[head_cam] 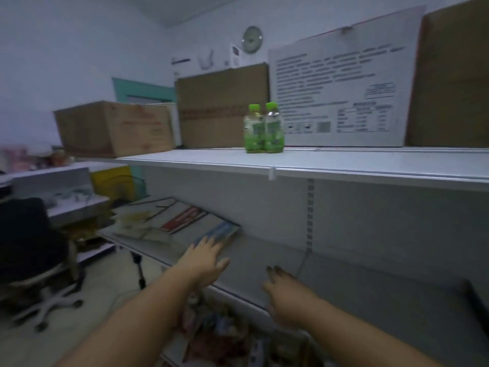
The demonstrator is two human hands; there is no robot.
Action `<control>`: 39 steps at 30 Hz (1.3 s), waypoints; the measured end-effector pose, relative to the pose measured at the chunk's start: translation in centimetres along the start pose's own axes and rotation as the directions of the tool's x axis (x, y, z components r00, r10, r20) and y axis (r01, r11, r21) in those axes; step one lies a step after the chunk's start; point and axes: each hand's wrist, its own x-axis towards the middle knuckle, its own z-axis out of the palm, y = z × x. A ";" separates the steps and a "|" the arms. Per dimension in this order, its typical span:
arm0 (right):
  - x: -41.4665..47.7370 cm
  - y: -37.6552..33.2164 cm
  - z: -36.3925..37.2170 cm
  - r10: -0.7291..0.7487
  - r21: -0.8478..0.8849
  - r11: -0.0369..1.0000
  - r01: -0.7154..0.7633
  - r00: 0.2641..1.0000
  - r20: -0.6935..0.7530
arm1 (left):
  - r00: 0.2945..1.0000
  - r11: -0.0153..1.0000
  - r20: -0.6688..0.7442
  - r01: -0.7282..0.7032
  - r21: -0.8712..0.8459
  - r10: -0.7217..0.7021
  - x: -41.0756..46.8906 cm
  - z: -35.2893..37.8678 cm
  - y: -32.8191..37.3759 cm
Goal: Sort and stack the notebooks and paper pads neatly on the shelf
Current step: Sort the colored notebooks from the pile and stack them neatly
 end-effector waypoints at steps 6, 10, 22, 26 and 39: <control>7.1 -8.9 1.2 -0.229 -0.034 0.972 0.233 0.970 0.080 | 0.980 0.969 0.070 0.195 -0.155 -0.186 -1.8 2.2 -10.8; 14.3 -11.1 1.3 -0.274 -0.034 0.961 0.276 0.960 0.054 | 0.972 0.961 0.060 0.232 -0.149 -0.225 -0.3 2.8 -15.7; 33.7 -11.0 1.3 -0.029 0.120 0.992 0.038 0.997 -0.073 | 0.961 0.911 0.130 0.272 -0.309 -0.243 9.6 0.3 -23.5; 36.1 -10.6 2.6 0.069 0.106 0.992 -0.064 0.997 -0.043 | 0.987 0.917 0.096 0.153 -0.368 -0.126 14.7 1.6 -24.7; 34.3 -14.3 1.5 0.333 0.327 0.890 -0.317 0.943 0.008 | 0.946 0.202 0.294 0.263 -0.943 0.140 23.8 2.0 -31.1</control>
